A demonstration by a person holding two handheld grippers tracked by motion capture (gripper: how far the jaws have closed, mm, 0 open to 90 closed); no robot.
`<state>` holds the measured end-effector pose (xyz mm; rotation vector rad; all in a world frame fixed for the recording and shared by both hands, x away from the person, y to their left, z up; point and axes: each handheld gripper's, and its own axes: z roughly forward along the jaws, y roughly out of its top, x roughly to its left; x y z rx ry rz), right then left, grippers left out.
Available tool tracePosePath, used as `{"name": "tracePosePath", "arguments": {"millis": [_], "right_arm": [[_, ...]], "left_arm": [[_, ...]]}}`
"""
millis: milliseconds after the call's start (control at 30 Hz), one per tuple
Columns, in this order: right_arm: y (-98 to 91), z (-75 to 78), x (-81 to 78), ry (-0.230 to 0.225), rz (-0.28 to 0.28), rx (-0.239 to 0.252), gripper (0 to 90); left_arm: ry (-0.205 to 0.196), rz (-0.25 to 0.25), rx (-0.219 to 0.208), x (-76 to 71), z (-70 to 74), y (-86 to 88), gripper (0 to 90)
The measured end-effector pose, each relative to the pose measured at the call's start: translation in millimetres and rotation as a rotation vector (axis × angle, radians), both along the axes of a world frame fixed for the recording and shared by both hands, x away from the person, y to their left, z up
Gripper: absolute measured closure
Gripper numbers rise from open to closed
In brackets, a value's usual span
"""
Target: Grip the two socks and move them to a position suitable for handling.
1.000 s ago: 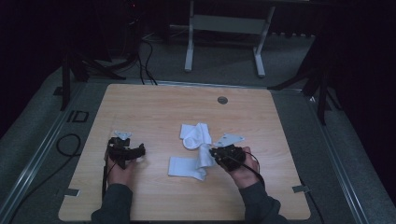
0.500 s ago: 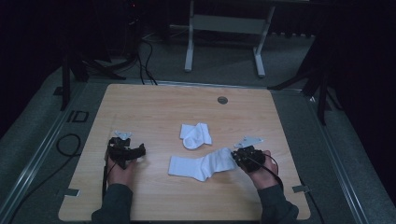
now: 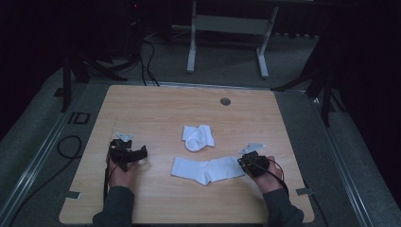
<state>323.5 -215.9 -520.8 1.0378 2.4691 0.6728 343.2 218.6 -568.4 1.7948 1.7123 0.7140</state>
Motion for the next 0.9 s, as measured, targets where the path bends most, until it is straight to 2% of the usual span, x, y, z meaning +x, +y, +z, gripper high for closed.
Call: {"name": "tracePosePath", "arguments": {"millis": [167, 433, 700, 867, 900], "right_arm": [[2.6, -18.1, -1.8, 0.045, 0.0, -0.007, 89.6], [16.5, -21.0, -13.0, 0.058, 0.051, 0.022, 89.6], [32.3, -17.6, -23.7, 0.078, 0.128, 0.009, 88.4], [38.0, -6.3, -19.1, 0.052, 0.139, 0.049, 85.8], [44.4, 0.6, -12.1, 0.034, 0.157, 0.082, 84.3]], "left_arm": [[0.001, -0.003, 0.001, -0.1, 0.1, -0.4, 14.1], [0.0, -0.006, 0.0, -0.2, 0.0, -1.0, 14.0], [0.001, -0.006, 0.0, -0.2, 0.1, -1.0, 14.0], [0.001, -0.006, 0.001, -0.2, 0.1, -1.0, 14.0], [0.001, -0.006, 0.0, -0.2, 0.1, -1.1, 14.1]]}}
